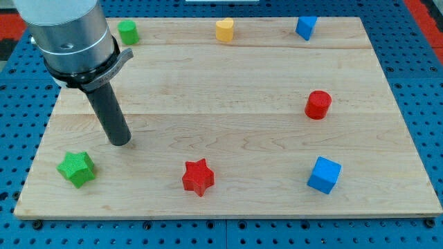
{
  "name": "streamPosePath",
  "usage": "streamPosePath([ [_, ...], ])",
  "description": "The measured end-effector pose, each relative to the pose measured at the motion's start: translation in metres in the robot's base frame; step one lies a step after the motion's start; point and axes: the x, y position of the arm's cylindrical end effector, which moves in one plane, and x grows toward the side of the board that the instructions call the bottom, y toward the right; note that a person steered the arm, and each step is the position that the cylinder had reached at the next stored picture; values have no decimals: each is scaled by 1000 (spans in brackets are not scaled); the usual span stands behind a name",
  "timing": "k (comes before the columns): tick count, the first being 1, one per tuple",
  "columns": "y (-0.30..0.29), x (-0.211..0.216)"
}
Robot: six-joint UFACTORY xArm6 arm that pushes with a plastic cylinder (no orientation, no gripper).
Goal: Point your arm at red star
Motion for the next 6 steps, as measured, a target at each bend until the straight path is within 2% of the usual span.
streamPosePath([
  [4,6,6],
  [5,57,8],
  [6,104,-14],
])
